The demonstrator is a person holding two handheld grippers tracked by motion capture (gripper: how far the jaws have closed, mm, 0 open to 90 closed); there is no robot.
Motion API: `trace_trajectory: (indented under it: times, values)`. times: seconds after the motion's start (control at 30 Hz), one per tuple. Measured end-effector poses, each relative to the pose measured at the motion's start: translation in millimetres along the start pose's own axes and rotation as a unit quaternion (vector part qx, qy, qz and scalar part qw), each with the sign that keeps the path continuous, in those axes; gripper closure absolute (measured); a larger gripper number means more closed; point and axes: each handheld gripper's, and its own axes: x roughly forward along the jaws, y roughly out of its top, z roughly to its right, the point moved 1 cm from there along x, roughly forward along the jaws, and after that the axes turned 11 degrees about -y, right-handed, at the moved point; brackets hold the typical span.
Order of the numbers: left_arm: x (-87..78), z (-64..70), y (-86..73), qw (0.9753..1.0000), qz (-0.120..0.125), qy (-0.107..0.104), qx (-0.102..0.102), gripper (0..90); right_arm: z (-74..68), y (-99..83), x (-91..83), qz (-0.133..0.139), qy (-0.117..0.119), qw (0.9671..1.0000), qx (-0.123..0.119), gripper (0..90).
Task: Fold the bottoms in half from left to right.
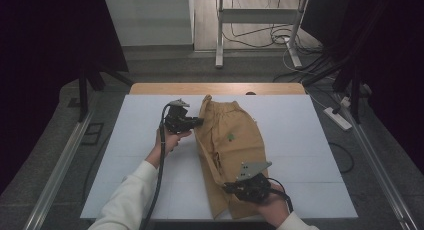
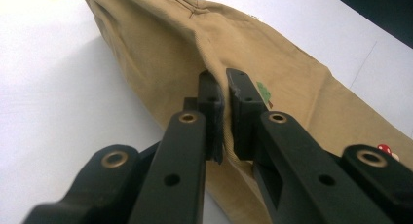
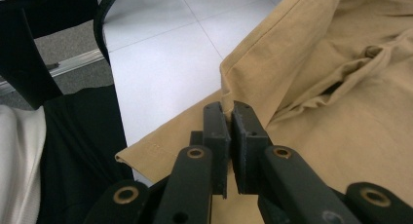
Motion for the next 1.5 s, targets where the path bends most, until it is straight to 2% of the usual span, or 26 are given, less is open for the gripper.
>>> trace_trajectory:
  times: [0.87,1.2,1.5]
  values:
    - [14.8,7.9,6.8,0.9999,0.008,-0.009,0.005,84.6,10.7,-15.9,-17.6,0.0,-0.02,0.9997,0.015,85.2]
    - [21.6,9.5,7.9,0.9999,0.006,-0.008,0.007,84.6,16.7,-22.9,-22.1,-0.005,-0.029,0.9993,0.024,85.3]
    - [34.0,14.9,15.9,0.9998,-0.003,-0.01,0.015,84.7,23.9,-29.4,-32.3,-0.002,-0.041,0.9986,0.035,85.4]
